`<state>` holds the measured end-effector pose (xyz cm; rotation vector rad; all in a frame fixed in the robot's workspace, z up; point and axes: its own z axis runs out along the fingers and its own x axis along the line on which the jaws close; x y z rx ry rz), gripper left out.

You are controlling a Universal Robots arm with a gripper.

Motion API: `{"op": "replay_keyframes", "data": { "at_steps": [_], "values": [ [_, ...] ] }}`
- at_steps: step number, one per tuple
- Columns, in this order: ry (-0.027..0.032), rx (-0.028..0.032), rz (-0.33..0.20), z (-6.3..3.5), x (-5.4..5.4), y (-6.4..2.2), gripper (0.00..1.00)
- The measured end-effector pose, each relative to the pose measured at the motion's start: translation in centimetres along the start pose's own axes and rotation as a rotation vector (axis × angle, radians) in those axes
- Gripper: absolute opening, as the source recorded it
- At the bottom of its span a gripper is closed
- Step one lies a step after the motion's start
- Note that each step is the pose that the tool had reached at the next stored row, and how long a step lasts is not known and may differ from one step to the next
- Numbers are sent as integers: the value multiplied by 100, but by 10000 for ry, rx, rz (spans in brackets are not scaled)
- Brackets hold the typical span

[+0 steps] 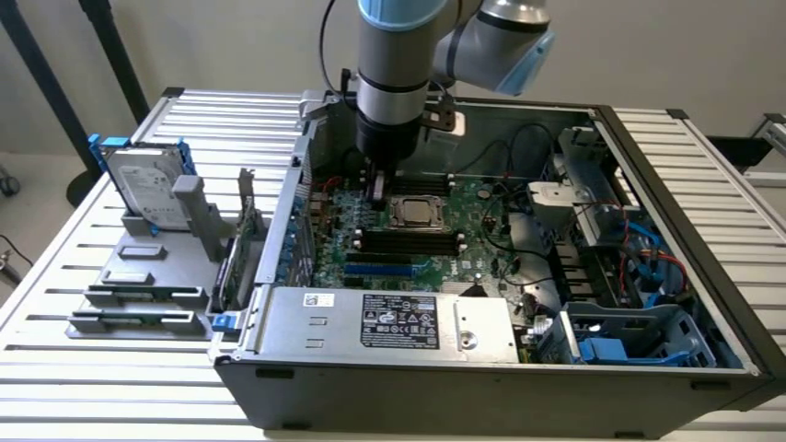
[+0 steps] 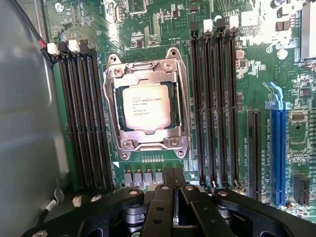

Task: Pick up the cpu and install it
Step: 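Install the first cpu locking lever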

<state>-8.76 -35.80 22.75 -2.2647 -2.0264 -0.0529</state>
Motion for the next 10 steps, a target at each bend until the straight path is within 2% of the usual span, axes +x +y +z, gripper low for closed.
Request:
{"op": "replay_keyframes", "data": {
  "at_steps": [2,10],
  "values": [
    [-68,-11,-125,-11,9,-1,11],
    [-66,-13,-133,-12,10,-2,11]
  ]
}}
